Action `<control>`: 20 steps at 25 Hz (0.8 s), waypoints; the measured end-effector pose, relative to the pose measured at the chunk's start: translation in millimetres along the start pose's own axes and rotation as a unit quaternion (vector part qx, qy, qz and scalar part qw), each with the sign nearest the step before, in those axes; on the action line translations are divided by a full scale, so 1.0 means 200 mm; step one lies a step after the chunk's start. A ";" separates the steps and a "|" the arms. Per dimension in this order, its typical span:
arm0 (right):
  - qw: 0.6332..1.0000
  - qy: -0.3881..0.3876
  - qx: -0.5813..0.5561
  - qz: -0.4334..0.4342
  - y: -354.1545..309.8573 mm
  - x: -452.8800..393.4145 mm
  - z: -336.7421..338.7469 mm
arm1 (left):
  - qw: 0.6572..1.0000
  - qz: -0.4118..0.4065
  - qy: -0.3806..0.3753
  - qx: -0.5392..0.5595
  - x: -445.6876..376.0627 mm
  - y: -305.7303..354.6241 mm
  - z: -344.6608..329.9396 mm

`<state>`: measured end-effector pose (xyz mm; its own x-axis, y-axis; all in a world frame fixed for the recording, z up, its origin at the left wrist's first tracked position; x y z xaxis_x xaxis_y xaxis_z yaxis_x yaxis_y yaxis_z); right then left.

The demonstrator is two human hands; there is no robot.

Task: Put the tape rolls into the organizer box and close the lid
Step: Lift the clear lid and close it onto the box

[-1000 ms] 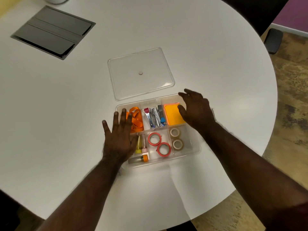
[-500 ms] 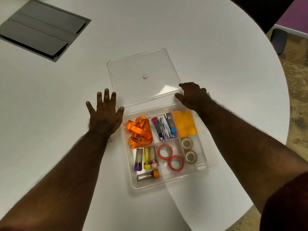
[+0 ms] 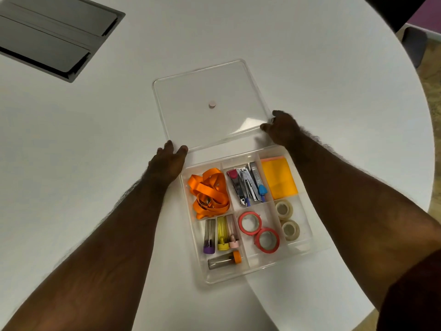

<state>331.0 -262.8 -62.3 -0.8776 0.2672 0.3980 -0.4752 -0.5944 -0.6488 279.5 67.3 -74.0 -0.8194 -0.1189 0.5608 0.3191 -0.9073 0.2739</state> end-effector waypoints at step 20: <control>0.849 -0.106 -0.508 0.095 -0.06 0.50 0.56 | 0.793 0.039 -0.137 0.592 0.45 0.07 0.14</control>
<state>256.1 -314.4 58.1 -0.9644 0.0330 0.2623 -0.2307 0.3794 -0.8960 222.8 55.6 2.6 -0.6926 0.0840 0.7164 0.7203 0.1322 0.6809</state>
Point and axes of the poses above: each hand's wrist, its own x-axis away from the middle knuckle, its own z-axis out of the back of the hand, y = z × x, the point moved 7 cm from there along -x, towards the middle knuckle, and after that the axes turned 14 degrees about -x, right-handed, at the moved point
